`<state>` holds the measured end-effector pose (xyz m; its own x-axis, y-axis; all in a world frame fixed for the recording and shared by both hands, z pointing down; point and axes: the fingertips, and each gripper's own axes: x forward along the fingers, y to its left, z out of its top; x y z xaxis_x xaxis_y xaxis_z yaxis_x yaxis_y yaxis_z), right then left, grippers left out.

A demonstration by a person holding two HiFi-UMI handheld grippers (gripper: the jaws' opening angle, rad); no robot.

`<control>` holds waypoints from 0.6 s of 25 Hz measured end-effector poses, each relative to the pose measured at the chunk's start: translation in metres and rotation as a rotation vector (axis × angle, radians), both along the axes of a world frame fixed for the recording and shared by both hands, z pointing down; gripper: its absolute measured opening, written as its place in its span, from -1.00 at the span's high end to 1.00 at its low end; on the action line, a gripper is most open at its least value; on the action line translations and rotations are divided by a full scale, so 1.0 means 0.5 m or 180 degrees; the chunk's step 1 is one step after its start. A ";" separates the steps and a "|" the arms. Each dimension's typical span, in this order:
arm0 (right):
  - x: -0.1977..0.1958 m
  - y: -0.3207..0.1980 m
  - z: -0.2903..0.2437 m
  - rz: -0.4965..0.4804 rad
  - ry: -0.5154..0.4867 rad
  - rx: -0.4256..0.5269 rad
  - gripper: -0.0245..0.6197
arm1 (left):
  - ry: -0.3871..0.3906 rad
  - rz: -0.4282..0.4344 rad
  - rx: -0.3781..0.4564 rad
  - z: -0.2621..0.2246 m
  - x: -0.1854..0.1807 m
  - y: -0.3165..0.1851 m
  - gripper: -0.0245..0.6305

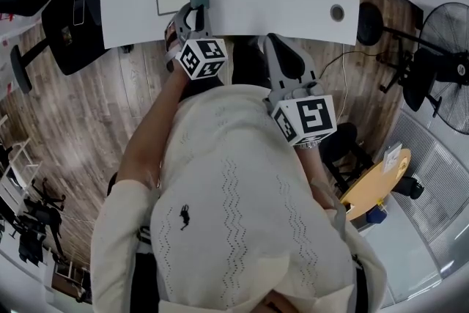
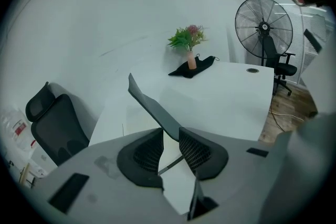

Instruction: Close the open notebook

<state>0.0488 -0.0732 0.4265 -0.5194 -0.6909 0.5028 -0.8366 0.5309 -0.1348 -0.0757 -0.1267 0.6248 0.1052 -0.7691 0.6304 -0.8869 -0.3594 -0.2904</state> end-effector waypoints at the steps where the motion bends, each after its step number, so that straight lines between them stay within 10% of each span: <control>1: -0.001 0.000 -0.001 -0.0005 0.0004 0.0001 0.92 | 0.0019 -0.0008 -0.0004 -0.001 -0.001 0.001 0.64; 15: -0.040 -0.006 0.000 -0.0166 0.0077 0.0003 0.92 | 0.0351 -0.0113 -0.0114 0.008 -0.028 0.011 0.63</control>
<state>0.0290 -0.0761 0.4263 -0.5425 -0.6637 0.5150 -0.8109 0.5739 -0.1145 -0.0895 -0.1210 0.6291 0.1485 -0.7508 0.6436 -0.9250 -0.3356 -0.1780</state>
